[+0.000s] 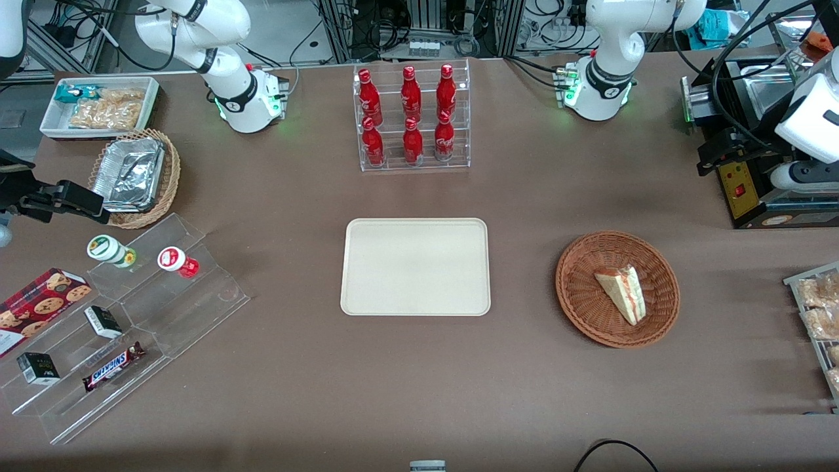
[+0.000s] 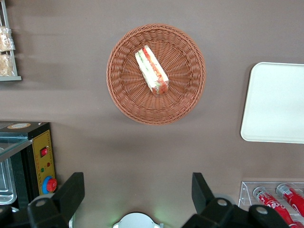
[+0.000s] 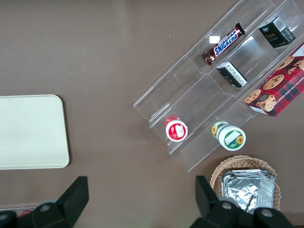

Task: Place sandwich from basket to tray
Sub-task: 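Move the left gripper over the wicker basket toward the wrapped sandwich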

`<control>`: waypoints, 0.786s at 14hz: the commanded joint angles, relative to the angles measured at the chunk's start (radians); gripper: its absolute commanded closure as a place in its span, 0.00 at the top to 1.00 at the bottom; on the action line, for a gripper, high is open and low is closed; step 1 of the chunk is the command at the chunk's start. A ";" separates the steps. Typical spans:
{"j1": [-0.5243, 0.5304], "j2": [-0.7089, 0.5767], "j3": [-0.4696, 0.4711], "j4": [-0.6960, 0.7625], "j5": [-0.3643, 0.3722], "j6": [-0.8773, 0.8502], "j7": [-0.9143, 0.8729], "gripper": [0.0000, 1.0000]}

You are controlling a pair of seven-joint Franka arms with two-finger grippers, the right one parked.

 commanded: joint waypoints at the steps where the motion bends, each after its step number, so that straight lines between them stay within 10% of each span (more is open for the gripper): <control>1: 0.007 0.002 -0.001 0.016 0.007 -0.014 0.020 1.00; 11: 0.033 0.183 -0.003 -0.021 0.010 0.039 -0.195 1.00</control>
